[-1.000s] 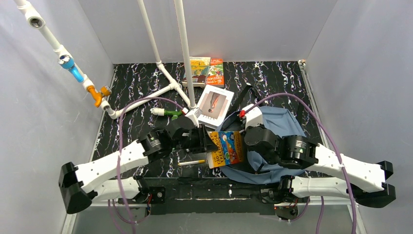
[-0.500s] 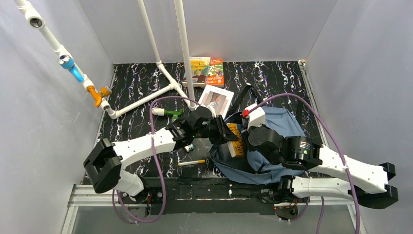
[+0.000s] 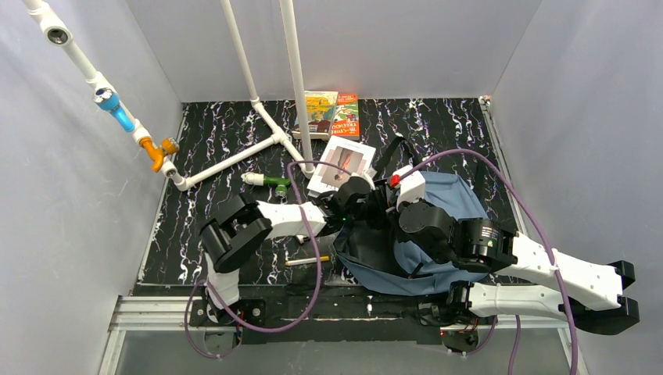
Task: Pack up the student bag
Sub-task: Place the book in the student bag.
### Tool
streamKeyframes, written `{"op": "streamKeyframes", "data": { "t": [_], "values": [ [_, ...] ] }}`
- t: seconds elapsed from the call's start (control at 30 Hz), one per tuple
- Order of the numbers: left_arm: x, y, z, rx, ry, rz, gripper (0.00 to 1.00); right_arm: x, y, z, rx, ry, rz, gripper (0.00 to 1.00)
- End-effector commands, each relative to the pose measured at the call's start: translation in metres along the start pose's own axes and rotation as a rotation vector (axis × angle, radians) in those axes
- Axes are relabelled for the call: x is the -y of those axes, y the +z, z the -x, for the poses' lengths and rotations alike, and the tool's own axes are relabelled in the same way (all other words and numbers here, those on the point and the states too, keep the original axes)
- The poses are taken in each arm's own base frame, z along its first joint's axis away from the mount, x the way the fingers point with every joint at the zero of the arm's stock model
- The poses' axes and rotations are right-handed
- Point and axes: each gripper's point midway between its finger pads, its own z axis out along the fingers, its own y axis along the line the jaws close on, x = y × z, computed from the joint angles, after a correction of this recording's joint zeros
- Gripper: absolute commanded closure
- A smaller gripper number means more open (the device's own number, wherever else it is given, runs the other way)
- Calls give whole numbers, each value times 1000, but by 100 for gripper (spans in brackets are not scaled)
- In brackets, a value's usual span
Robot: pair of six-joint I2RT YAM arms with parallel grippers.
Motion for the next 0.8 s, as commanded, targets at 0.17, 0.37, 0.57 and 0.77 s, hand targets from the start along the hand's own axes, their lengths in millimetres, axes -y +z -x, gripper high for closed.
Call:
{"op": "streamKeyframes", "data": {
  "t": [0.17,0.37,0.57,0.77],
  "values": [
    [2,52,-3,-23,10,-37,96,-8,-6,30,97,106,37,99],
    [-25,29,8,-16,-24,97,33,4,-7,17,73,106,-8,99],
    [-29,-7,10,-7,30,217,2,7,-7,9,57,107,-20,99],
    [-34,-48,17,30,131,389,2,9,-5,6,47,94,-33,99]
  ]
}}
